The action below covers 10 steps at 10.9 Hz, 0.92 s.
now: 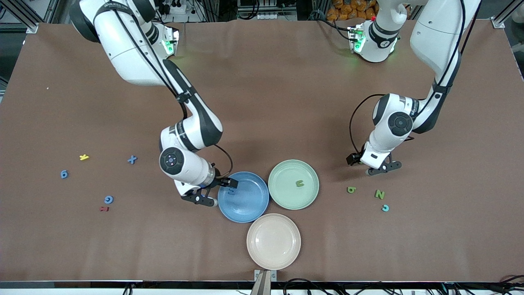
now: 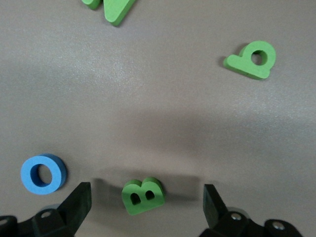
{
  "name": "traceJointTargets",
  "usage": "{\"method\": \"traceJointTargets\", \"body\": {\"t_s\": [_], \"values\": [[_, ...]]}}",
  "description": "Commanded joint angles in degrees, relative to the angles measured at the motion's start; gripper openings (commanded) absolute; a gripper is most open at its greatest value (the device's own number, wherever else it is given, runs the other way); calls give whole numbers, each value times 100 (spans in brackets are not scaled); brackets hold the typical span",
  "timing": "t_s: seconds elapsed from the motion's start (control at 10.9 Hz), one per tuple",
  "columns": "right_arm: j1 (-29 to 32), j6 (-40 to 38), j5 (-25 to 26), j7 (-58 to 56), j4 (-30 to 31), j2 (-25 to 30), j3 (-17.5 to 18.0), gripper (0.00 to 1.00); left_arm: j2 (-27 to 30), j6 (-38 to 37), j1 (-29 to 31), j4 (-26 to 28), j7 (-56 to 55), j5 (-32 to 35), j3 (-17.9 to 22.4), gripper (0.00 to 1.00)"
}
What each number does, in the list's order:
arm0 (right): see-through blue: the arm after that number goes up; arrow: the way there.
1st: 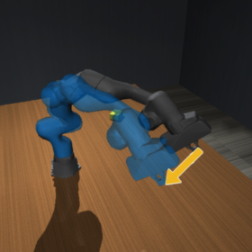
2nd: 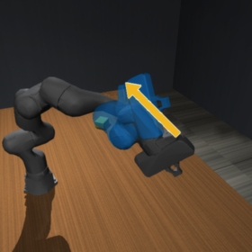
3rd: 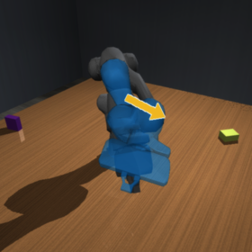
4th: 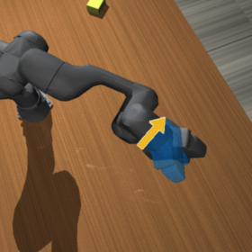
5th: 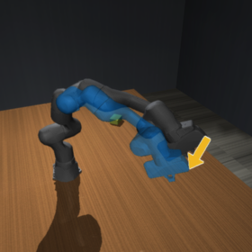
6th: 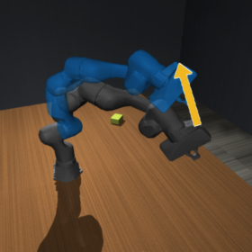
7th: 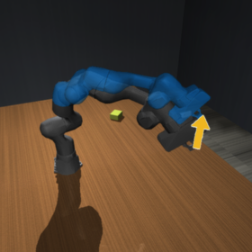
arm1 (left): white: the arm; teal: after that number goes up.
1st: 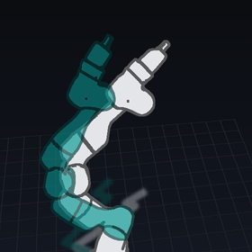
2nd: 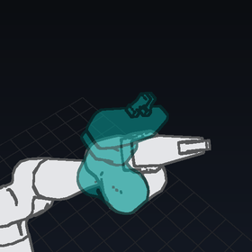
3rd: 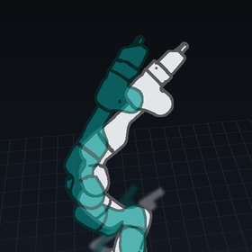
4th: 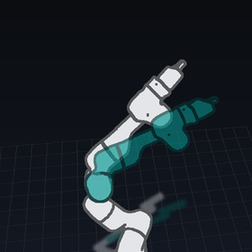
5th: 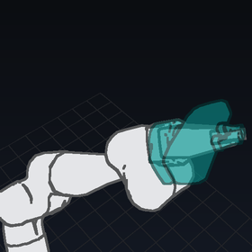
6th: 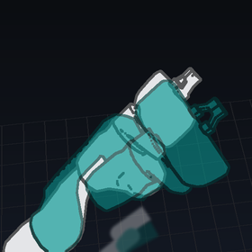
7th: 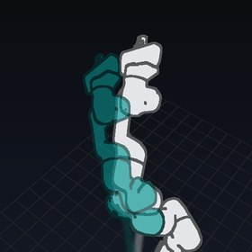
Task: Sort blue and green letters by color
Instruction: 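Release the blue E onto the blue plate with the right gripper, then grasp the green B with the left gripper while the right gripper reaches x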
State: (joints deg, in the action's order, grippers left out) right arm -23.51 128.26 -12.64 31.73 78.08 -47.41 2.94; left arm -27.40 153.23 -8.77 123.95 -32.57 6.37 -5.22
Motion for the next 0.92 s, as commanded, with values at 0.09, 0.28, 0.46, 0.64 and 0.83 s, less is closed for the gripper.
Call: {"method": "traceJointTargets", "body": {"t_s": [0.09, 0.28, 0.46, 0.64, 0.83], "values": [[250, 6, 999, -517, 1084, 749, -48, 100, 121, 251, 24, 226, -39, -31, -5, 84], [539, 15, 983, -1009, 1410, 969, -39, 100, 86, 251, 42, 217, -39, -31, -5, 58], [654, 347, 983, -1072, 1840, 1137, -39, 100, 33, 269, 60, 208, -30, -22, -5, 29], [776, 437, 983, -1387, 2139, 1294, -39, 100, 16, 260, 60, 199, -30, -22, 4, 17], [1084, 454, 983, -2316, 2482, 1523, -39, 100, 7, 269, 51, 173, -30, 13, 4, 15]]}}
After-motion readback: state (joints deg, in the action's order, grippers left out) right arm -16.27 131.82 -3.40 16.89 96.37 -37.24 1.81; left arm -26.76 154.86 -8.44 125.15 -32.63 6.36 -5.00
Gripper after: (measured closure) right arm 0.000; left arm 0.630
